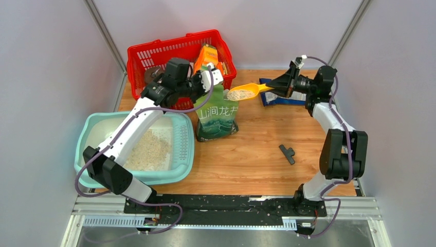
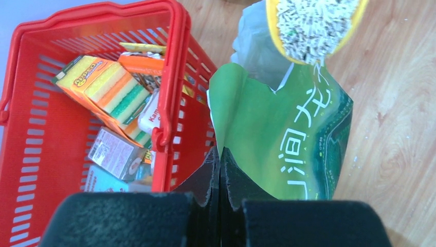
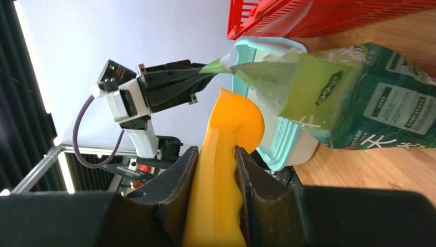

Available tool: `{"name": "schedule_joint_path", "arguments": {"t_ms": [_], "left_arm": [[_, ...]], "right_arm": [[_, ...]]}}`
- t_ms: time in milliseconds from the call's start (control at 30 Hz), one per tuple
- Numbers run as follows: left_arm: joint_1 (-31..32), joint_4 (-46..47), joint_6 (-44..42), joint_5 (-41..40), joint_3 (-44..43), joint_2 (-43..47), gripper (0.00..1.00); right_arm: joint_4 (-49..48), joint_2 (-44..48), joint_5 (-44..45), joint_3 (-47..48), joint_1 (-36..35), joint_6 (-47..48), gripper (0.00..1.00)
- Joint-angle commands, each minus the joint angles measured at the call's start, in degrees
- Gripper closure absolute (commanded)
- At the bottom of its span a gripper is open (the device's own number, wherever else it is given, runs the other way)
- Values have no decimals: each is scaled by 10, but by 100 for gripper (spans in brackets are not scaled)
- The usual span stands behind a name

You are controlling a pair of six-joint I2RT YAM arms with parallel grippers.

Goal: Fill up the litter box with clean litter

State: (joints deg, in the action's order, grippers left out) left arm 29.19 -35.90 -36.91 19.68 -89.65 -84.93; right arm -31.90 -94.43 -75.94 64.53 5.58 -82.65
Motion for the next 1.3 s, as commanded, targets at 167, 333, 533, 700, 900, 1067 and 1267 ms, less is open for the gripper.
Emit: {"name": "schedule_joint_path", "arguments": {"t_ms": [167,333,533,700,900,1067,1267], "left_arm": [[-21,126,84,-76,-83,0,51],[-54,122,184,-111,-104,46,33],[-104,117,187,-164,-60,148,32],[-135,108,164,-195,-19,237,32],[-136,79,162,-214,37,323,32],[-140,69,152,-202,73,368,32],[-142,80,140,-199,87,386,32]], "right_arm": [[152,39,5,100,-91,91,100],[192,-6,18,151,-160,115,100],[200,-107,26,245,-274,115,100],[249,-211,26,360,-345,136,100],[394,-306,81,502,-418,251,100],[480,-350,119,597,-447,341,100],[525,-370,149,643,-465,403,100]]}}
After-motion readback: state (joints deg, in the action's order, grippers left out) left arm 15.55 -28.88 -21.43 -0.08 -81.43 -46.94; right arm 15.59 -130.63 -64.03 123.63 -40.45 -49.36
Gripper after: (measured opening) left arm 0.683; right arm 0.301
